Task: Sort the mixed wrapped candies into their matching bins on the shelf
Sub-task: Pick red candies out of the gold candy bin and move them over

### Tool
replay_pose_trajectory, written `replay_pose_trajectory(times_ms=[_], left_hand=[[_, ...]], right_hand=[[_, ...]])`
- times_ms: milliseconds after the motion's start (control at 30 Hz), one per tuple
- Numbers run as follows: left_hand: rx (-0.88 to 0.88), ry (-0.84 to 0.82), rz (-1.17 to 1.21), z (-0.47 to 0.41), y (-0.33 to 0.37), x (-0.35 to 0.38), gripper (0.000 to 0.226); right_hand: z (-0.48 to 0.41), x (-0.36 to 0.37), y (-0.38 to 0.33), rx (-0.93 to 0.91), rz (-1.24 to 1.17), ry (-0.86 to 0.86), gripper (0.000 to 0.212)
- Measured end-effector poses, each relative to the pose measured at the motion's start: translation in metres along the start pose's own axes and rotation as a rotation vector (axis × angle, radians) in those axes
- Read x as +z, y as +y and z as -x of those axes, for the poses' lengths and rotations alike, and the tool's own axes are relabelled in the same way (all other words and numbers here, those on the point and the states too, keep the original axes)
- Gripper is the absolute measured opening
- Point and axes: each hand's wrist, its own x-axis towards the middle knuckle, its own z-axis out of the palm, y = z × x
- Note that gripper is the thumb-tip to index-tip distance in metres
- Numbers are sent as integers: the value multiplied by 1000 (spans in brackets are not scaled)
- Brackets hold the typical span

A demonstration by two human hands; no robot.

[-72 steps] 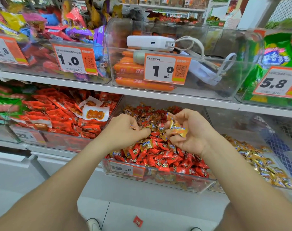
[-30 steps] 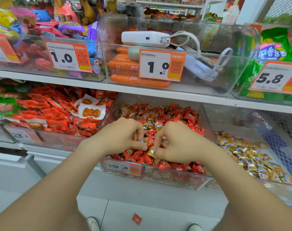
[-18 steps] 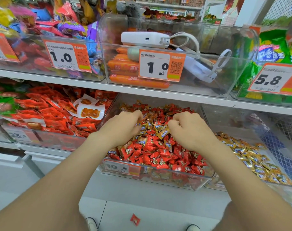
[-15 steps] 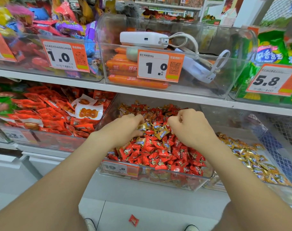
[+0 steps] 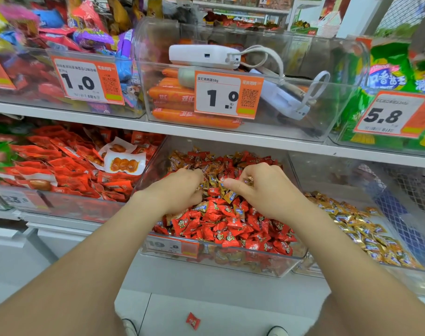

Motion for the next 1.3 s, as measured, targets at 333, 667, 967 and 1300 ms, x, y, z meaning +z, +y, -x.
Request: replay_pose_trajectory(times_ms=[333, 667, 967, 1300], left_hand=[[-1, 206, 301, 22, 0, -19, 18], [-87, 212, 409, 44, 4, -25, 10], [-293, 164, 791, 45, 11, -29, 25], [-357, 114, 1296, 44, 56, -29, 14]], right_hand=[[-20, 9, 2, -175, 208, -2, 43], [-33, 18, 8, -142, 280, -358, 40], [-15, -3, 5, -25, -209, -87, 21], [8, -27, 13, 438, -1024, -131, 8]])
